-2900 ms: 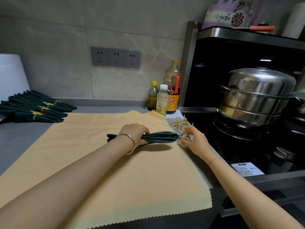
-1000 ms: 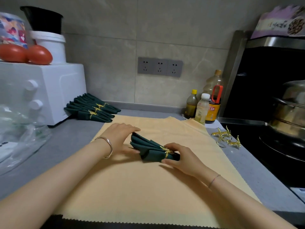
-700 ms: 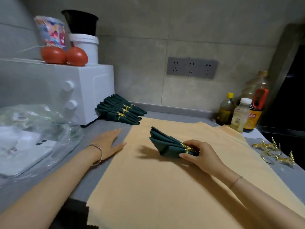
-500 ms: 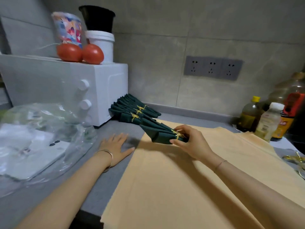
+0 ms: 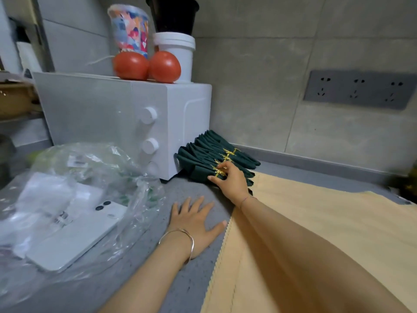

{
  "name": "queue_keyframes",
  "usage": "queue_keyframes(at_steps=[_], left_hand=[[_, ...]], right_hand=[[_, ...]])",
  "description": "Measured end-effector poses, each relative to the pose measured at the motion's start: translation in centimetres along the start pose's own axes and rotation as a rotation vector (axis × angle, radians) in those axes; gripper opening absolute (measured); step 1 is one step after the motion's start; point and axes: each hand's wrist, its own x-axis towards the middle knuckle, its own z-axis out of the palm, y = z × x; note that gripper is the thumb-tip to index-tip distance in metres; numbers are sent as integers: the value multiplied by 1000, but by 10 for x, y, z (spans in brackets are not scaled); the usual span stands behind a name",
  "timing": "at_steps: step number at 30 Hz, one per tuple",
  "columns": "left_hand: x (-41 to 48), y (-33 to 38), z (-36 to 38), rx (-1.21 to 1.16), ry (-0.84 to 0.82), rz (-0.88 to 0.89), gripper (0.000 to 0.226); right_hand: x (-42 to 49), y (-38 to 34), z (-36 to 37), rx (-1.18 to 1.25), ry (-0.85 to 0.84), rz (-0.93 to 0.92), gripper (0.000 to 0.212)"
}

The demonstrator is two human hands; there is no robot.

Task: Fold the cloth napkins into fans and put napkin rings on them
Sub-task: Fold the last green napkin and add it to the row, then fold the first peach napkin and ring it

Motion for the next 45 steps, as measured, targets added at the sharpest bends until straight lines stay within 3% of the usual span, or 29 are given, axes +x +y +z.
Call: queue_keyframes(at_steps=[9,18,28,32,37,42,45], left_hand=[[-2,2,-2,4,-5,6,69],[-14,10,-10,-109,-45,80,67],[-88,114,-13,-72,-95,470,69],[-130,148,0,-27,-144,586,74],[-171,175,14,0,-213,659,82],[-195,188,18,73,-220,727,104],[-202,192,19,134,-216,765,112]], right_hand=[[3,-4,-1,-66,-27,-31,44],[-98,34,-115,-99,-14,10,29],[-260,63,-240,-249,-146,156,49],[-318,55,-271,-338,-206,68,86],[-380,45,-298,-403,-284,77,63],[-414,39,-313,-638,-419,-26,89],[-424,38,-315,-687,-426,-58,92]])
